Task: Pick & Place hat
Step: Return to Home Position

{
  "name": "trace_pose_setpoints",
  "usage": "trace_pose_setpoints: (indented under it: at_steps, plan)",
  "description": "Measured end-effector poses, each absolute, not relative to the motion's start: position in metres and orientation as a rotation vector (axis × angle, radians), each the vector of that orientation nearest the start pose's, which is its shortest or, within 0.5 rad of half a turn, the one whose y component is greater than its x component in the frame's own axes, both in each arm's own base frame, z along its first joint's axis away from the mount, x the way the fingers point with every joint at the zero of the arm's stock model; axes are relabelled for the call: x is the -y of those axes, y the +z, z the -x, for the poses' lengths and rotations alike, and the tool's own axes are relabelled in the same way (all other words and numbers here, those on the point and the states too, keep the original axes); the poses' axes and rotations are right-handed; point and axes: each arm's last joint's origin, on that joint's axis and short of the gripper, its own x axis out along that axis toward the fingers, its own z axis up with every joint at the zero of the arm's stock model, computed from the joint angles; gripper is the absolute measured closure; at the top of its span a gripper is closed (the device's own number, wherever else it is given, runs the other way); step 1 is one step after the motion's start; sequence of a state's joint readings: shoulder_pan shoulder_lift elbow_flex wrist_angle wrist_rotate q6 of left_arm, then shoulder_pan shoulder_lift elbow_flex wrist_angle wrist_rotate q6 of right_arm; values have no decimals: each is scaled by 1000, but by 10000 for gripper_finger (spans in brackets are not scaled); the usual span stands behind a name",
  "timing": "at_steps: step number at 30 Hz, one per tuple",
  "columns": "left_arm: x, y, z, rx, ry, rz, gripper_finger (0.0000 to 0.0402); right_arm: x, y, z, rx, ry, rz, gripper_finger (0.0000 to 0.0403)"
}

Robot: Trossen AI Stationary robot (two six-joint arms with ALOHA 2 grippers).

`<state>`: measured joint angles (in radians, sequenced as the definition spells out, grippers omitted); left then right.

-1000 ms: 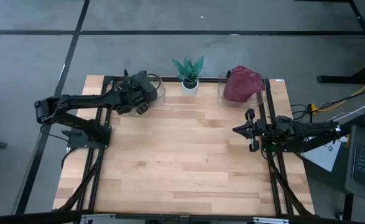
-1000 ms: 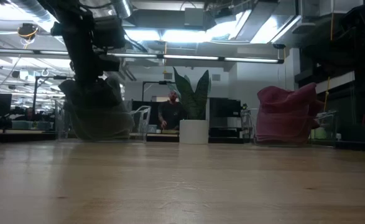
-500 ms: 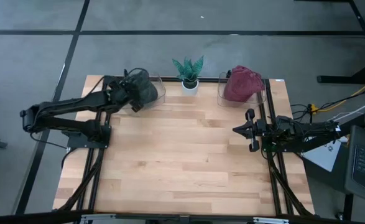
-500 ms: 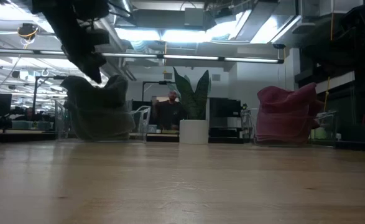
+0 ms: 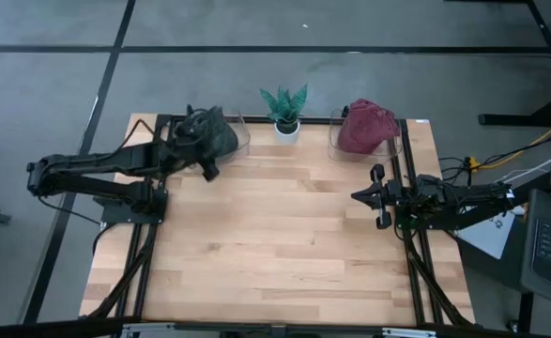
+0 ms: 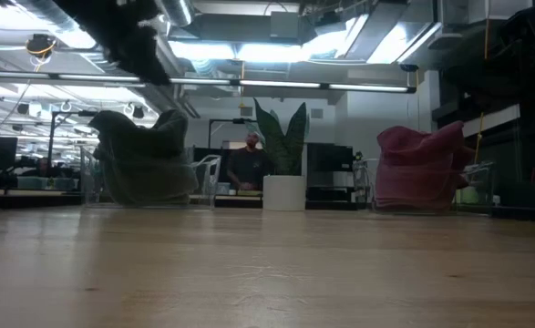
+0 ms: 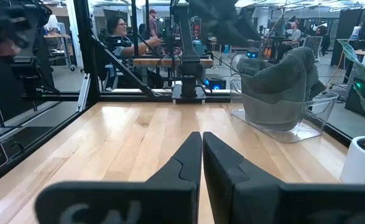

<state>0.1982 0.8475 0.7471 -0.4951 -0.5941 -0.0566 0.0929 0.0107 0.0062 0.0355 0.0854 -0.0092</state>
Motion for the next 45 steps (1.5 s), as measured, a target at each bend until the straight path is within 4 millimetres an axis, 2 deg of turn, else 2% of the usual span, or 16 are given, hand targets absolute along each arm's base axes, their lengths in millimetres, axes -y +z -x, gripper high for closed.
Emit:
trace_pose_setpoints:
  at_steps: [9,16,20,23,26,32,39,45]
  plan:
    - [-13,288,-200,-447,402,-85,195,-7,168,-98,31,7,7,386]
    - [11,279,-236,-355,144,-126,194,-7,168,-98,31,7,6,386]
    - [20,266,-250,-377,86,-133,196,-7,168,-98,31,7,6,386]
    - [22,255,-252,-458,87,-123,197,-7,168,-98,31,7,6,386]
    - [22,240,-244,-464,75,-99,198,-7,168,-98,31,7,6,386]
    - [16,202,-209,-371,41,-11,198,-7,168,-98,31,7,6,386]
    - [15,188,-172,-306,-44,52,198,-7,168,-98,31,7,6,386]
    - [13,171,-145,-217,-47,43,198,-7,168,-98,31,7,6,386]
